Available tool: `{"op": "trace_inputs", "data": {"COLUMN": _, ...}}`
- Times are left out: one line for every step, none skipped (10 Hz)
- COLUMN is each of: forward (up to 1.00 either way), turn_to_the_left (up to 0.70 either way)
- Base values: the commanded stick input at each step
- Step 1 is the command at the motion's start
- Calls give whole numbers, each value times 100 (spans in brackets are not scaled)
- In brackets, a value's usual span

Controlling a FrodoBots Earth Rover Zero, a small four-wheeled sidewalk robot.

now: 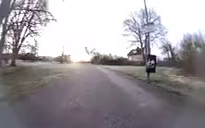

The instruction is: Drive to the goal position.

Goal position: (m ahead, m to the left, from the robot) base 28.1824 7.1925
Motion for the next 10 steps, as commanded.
{"op": "trace_inputs", "data": {"forward": 100, "turn_to_the_left": 0}}
{"op": "trace_inputs", "data": {"forward": 100, "turn_to_the_left": 0}}
{"op": "trace_inputs", "data": {"forward": 100, "turn_to_the_left": 0}}
{"op": "trace_inputs", "data": {"forward": 100, "turn_to_the_left": 0}}
{"op": "trace_inputs", "data": {"forward": 100, "turn_to_the_left": 0}}
{"op": "trace_inputs", "data": {"forward": 100, "turn_to_the_left": 0}}
{"op": "trace_inputs", "data": {"forward": 100, "turn_to_the_left": 0}}
{"op": "trace_inputs", "data": {"forward": 100, "turn_to_the_left": 0}}
{"op": "trace_inputs", "data": {"forward": 100, "turn_to_the_left": 0}}
{"op": "trace_inputs", "data": {"forward": 100, "turn_to_the_left": 0}}
